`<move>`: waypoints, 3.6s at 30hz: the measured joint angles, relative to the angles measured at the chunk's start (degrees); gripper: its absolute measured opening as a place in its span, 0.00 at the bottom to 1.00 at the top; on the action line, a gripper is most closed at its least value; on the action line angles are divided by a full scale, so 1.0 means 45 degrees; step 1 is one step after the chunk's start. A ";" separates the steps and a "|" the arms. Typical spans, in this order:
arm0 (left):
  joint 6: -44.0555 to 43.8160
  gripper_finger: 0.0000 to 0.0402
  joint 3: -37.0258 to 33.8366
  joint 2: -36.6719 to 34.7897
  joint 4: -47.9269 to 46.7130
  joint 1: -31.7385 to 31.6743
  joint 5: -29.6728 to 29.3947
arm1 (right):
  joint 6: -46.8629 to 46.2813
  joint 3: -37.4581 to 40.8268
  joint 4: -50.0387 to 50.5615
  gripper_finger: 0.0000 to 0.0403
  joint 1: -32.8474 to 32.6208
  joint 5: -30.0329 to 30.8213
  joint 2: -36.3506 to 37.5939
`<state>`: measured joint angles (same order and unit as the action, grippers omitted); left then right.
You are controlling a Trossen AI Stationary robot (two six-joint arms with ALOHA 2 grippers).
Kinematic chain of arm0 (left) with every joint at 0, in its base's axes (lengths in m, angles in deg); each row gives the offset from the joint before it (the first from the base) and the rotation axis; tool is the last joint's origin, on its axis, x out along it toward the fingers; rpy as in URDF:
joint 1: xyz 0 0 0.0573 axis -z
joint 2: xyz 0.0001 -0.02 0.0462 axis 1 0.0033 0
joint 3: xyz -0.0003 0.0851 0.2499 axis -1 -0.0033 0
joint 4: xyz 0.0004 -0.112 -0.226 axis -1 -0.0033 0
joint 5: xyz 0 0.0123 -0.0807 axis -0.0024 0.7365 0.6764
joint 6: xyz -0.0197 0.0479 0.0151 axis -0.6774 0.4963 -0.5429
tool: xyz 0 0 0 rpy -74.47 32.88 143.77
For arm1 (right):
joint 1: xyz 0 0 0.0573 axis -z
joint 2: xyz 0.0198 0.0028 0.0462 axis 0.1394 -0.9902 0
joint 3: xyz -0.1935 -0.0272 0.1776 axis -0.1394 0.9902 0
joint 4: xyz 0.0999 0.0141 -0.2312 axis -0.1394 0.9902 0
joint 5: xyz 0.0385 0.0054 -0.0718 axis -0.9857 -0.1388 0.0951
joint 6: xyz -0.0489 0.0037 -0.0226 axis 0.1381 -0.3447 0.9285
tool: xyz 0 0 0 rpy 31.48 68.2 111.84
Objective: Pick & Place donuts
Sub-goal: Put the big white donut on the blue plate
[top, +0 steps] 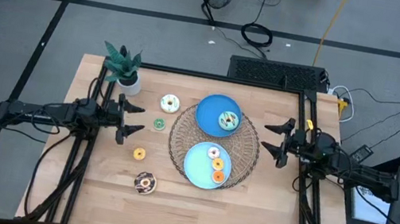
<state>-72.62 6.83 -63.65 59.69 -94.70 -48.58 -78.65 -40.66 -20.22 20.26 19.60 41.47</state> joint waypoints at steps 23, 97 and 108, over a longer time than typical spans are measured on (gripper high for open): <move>0.0662 0.77 0.0000 0.0000 0.0017 -0.0002 -0.0401 | -0.0005 0.0015 0.0000 0.75 0.0000 -0.0005 0.0000; 0.2327 0.77 0.6921 1.7592 -0.0321 -0.5838 0.1073 | -0.0005 0.0015 -0.0005 0.75 0.0002 -0.0005 -0.0005; 0.2139 0.50 0.6907 1.7597 -0.0102 -0.5824 0.1059 | -0.0005 0.0015 -0.0005 0.75 0.0000 -0.0005 -0.0005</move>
<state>-62.99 37.91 15.54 59.23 -120.90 -43.82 -78.67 -40.60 -20.24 20.26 19.57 41.45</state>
